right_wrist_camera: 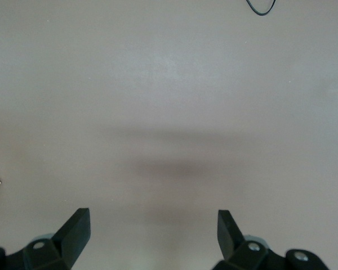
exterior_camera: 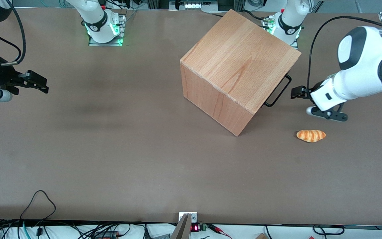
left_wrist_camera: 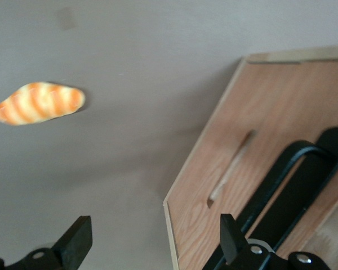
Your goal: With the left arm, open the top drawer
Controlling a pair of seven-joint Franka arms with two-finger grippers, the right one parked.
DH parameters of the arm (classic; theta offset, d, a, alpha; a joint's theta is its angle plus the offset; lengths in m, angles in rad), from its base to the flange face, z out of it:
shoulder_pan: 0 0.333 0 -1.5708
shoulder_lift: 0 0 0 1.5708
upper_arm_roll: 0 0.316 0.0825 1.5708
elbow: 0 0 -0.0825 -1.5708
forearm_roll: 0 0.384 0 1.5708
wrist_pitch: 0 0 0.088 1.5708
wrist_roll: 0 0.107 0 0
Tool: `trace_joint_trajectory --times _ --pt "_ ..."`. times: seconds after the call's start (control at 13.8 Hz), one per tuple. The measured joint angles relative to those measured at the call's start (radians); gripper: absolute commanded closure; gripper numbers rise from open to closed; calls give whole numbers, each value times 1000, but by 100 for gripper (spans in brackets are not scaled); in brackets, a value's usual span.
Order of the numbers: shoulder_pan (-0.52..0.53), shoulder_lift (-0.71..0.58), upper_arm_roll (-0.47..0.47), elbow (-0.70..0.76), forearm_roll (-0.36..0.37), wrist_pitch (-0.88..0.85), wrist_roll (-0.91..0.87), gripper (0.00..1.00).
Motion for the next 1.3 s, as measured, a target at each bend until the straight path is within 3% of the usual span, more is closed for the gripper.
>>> trace_joint_trajectory --times 0.51,1.3 --pt "-6 0 -53 -21 -79 4 174 0" --pt "6 2 -44 -35 -83 39 376 0"
